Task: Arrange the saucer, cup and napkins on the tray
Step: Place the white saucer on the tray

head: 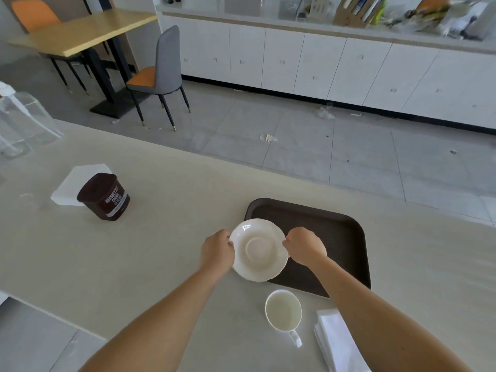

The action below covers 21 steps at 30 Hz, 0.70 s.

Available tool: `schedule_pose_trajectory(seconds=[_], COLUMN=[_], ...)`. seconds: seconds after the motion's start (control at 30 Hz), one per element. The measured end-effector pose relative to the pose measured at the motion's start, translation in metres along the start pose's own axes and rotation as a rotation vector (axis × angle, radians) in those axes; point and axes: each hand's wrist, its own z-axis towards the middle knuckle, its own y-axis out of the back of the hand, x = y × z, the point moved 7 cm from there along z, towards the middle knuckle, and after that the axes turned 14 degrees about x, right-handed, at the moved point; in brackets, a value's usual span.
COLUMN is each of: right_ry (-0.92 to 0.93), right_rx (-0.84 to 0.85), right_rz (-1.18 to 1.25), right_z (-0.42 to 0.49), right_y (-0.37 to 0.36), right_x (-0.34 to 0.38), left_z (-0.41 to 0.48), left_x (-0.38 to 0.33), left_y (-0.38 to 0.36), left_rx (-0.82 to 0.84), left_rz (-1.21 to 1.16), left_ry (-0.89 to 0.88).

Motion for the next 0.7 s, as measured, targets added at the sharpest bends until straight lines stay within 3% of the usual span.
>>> schedule_pose_trajectory(seconds=[0.37,0.7], right_ry=[-0.059,-0.095], right_rx=[0.002,0.037], right_rz=[0.103,0.193], right_z=[0.034,0.047], right_y=[0.012,-0.001], right_x=[-0.034,-0.037], left_z=[0.051,0.048], left_x=[-0.036,-0.025], left_y=[-0.020,-0.030], left_rx=[0.105,0.134], left_rz=[0.068,0.115], left_ry=[0.033,0.086])
